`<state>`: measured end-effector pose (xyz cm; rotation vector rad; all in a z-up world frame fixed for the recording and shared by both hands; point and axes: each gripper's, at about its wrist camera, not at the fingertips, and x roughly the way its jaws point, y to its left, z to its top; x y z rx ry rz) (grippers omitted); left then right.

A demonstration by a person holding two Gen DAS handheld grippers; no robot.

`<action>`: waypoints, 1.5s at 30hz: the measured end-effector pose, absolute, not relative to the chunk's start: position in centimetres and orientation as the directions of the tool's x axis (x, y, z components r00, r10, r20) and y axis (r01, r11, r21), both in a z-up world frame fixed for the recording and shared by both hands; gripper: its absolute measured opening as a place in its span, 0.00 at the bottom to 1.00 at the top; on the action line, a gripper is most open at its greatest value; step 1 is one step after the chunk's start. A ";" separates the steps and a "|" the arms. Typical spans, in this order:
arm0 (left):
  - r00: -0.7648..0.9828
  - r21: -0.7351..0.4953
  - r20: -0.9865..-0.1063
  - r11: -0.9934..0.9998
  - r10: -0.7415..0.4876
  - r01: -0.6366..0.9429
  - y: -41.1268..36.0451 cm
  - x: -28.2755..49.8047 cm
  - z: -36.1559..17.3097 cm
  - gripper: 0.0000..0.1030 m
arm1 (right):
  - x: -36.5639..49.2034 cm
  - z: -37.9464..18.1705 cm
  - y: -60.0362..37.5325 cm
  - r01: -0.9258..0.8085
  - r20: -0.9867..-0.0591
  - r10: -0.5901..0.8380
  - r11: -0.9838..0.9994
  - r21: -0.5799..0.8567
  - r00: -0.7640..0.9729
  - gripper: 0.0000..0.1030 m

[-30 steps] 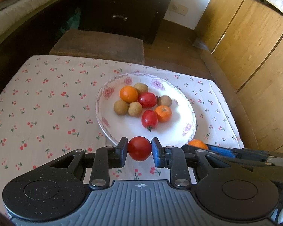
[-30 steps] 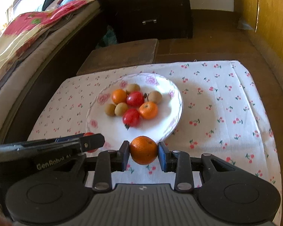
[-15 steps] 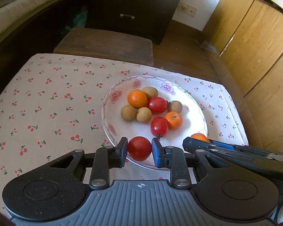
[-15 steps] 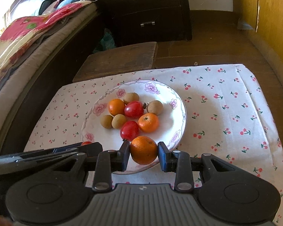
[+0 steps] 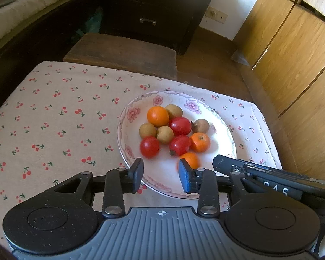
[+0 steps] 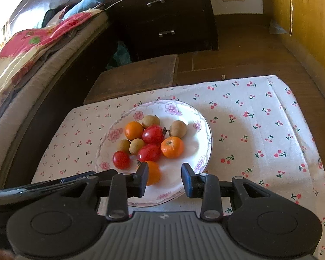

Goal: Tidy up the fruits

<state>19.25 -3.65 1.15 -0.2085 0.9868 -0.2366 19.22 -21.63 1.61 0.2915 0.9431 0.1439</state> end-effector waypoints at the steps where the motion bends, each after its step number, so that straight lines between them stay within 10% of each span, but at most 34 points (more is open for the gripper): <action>1: 0.531 -0.279 -0.796 0.955 -0.291 0.104 -3.7 19.2 1.2 0.44 | 19.1 1.7 -21.7 0.008 -0.774 0.246 0.951 0.309 0.584 0.34; 45: 0.636 -0.042 -0.767 0.996 -0.084 0.081 -2.3 8.1 2.9 1.00 | 6.7 4.1 -21.4 0.067 -0.774 0.192 0.955 0.289 0.603 0.45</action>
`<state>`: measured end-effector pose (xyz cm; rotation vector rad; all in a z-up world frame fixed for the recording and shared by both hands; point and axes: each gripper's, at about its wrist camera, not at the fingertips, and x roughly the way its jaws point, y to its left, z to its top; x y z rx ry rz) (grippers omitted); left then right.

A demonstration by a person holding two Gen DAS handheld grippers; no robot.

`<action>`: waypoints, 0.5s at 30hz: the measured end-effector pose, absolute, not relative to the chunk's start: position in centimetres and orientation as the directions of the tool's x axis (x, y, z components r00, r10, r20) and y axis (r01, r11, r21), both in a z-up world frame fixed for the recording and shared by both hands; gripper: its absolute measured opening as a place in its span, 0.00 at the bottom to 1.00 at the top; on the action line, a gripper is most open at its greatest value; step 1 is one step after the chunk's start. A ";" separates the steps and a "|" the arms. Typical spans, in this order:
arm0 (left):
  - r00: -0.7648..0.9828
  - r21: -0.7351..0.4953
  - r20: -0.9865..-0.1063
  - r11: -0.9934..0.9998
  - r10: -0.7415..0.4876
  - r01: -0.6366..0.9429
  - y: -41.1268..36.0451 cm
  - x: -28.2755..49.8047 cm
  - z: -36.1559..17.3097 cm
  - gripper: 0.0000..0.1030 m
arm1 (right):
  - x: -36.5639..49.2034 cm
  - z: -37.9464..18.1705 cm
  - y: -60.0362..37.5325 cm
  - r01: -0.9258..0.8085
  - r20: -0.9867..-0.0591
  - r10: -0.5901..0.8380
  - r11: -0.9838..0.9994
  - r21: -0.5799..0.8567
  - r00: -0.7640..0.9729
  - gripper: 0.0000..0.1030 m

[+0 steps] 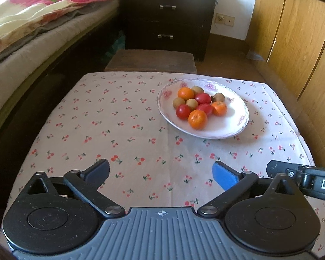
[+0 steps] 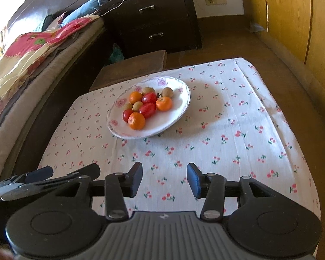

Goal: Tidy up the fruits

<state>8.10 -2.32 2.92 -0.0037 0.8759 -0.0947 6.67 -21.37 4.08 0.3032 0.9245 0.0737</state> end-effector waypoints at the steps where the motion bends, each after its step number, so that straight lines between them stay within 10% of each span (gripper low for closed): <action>1: 0.637 -0.046 -0.766 0.996 -0.088 0.082 -2.2 7.9 2.9 1.00 | 6.4 4.0 -21.3 0.065 -0.776 0.192 0.956 0.287 0.600 0.45; 15: 0.629 -0.086 -0.771 0.995 -0.098 0.049 -0.6 5.0 2.5 1.00 | 3.3 3.7 -20.6 0.067 -0.783 0.183 0.959 0.275 0.594 0.45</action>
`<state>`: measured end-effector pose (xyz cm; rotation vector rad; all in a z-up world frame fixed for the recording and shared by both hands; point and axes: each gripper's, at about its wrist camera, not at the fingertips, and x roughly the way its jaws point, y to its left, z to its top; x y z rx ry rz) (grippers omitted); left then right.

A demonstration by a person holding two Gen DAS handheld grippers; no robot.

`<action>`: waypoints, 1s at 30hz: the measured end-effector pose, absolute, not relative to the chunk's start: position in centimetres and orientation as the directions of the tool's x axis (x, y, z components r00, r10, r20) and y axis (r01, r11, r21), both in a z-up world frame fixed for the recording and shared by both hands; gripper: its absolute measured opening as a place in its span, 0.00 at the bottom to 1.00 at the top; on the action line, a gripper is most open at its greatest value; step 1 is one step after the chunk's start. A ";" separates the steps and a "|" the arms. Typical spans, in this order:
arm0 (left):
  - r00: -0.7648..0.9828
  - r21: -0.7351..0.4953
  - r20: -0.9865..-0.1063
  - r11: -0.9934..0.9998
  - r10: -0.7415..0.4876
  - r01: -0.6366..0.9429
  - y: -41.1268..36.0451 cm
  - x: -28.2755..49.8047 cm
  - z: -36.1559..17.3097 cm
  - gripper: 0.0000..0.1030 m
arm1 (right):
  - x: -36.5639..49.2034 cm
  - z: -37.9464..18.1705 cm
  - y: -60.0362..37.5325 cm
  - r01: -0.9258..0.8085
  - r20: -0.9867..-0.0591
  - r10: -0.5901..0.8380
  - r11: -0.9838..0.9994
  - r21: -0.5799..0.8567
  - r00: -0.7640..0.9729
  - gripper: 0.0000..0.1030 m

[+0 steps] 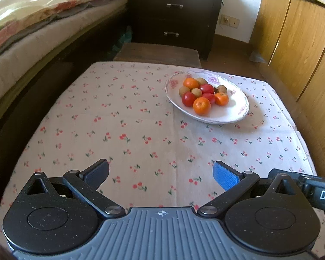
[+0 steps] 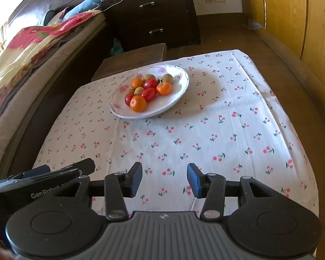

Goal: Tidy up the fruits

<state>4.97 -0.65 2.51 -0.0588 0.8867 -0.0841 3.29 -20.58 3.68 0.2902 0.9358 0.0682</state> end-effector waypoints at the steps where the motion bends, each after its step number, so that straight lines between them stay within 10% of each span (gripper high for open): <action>1: 0.629 -0.089 -0.771 0.995 -0.100 0.049 -0.6 4.7 2.5 1.00 | 3.1 3.7 -20.5 0.067 -0.783 0.185 0.959 0.277 0.594 0.45; 30: 0.646 -0.005 -0.761 0.995 -0.070 0.101 -0.8 0.5 2.7 1.00 | -1.2 3.9 -19.1 0.042 -0.783 0.164 0.971 0.235 0.599 0.45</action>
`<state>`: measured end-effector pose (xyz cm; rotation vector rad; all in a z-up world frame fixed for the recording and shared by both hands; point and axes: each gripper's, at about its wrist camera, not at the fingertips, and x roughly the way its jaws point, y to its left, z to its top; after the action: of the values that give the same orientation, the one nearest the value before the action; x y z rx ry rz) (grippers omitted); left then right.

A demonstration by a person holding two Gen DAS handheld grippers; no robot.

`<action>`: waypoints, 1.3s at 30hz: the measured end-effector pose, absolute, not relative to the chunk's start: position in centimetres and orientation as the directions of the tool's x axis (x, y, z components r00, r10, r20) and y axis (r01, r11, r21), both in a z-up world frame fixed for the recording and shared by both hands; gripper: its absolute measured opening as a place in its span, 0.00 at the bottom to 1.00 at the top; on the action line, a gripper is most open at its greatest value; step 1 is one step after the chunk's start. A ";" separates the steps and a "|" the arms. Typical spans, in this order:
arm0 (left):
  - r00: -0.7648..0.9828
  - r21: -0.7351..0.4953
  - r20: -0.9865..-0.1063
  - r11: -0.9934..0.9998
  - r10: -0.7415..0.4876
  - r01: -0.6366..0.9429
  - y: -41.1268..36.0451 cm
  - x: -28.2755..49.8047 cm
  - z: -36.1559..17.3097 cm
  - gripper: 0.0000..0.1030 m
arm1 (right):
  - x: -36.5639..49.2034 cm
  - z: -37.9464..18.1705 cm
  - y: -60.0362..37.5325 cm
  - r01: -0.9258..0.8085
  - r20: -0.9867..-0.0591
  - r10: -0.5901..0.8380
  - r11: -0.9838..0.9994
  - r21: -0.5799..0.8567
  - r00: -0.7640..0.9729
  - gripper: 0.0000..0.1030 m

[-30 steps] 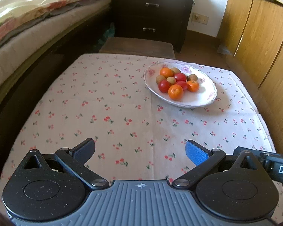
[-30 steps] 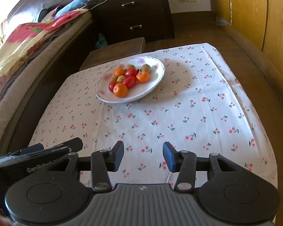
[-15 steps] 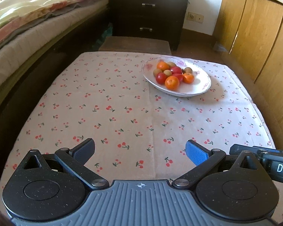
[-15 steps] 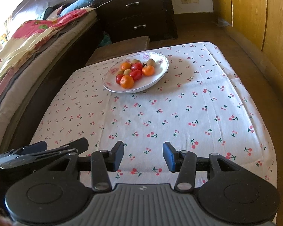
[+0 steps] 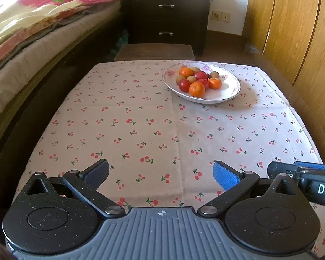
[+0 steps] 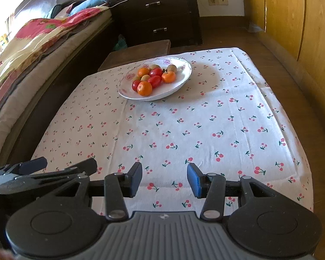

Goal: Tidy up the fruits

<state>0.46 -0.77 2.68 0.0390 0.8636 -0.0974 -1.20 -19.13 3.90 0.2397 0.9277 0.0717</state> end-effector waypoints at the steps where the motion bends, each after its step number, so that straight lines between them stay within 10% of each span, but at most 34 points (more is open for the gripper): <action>1: 0.646 -0.008 -0.760 0.995 -0.072 0.102 -0.7 0.4 2.7 1.00 | -1.2 3.9 -19.1 0.039 -0.785 0.164 0.972 0.233 0.598 0.45; 39: 0.631 -0.019 -0.772 0.995 -0.074 0.093 -0.4 -0.5 2.5 1.00 | -1.5 3.5 -18.5 0.022 -0.796 0.155 0.978 0.207 0.585 0.45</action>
<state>-0.46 -0.45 2.52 0.0232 0.8825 -0.0960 -1.47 -18.53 3.49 0.2029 0.9439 0.0781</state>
